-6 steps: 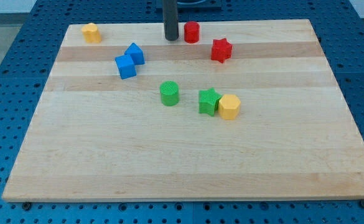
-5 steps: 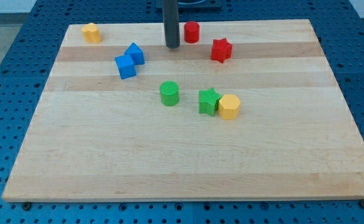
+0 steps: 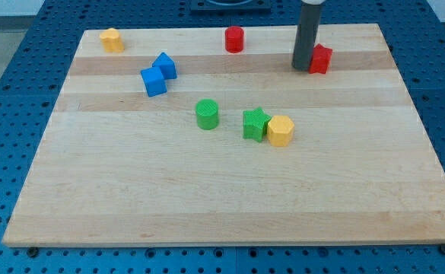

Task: Slide the red star right and a bit up

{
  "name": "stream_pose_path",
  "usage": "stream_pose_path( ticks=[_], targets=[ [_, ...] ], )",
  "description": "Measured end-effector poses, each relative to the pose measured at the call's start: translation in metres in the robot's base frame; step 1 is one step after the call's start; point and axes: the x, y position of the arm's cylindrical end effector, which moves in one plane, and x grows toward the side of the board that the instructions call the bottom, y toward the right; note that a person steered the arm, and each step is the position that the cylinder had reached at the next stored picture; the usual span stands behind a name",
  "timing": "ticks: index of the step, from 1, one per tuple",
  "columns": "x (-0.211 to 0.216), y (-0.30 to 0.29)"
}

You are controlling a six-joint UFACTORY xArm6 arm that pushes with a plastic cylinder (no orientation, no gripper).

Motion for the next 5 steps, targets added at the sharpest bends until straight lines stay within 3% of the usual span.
stream_pose_path(
  ticks=[2,5],
  targets=[
    [0.018,0.031],
    [-0.01,0.071]
  ],
)
